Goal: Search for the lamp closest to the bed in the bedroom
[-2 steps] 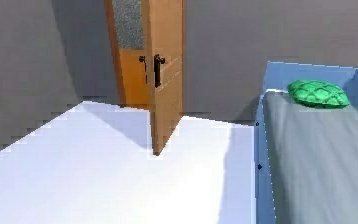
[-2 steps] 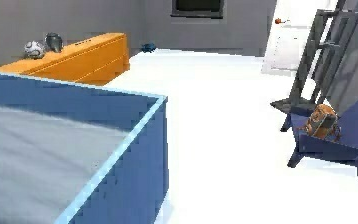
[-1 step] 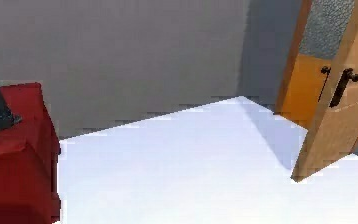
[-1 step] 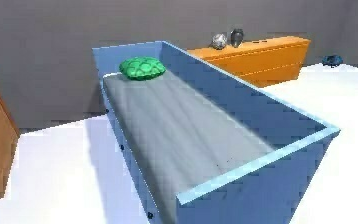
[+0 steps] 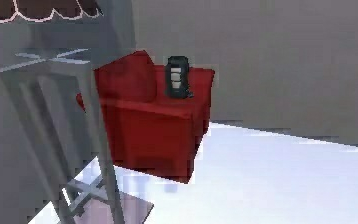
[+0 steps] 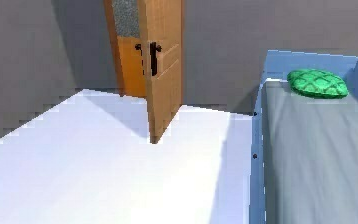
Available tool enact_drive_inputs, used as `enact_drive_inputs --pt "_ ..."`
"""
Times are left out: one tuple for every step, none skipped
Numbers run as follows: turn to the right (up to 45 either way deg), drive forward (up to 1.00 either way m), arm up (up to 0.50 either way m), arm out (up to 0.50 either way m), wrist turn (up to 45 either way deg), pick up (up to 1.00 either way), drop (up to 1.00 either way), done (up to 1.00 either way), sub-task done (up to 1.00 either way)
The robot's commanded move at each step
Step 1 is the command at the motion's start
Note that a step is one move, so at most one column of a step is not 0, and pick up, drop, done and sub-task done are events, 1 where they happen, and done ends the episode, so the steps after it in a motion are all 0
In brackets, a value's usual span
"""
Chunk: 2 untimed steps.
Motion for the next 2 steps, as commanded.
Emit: enact_drive_inputs --pt "-30.0 0.0 0.0 0.0 0.0 0.0 0.0 0.0 0.0" --pt "0.0 0.0 0.0 0.0 0.0 0.0 0.0 1.0 0.0"
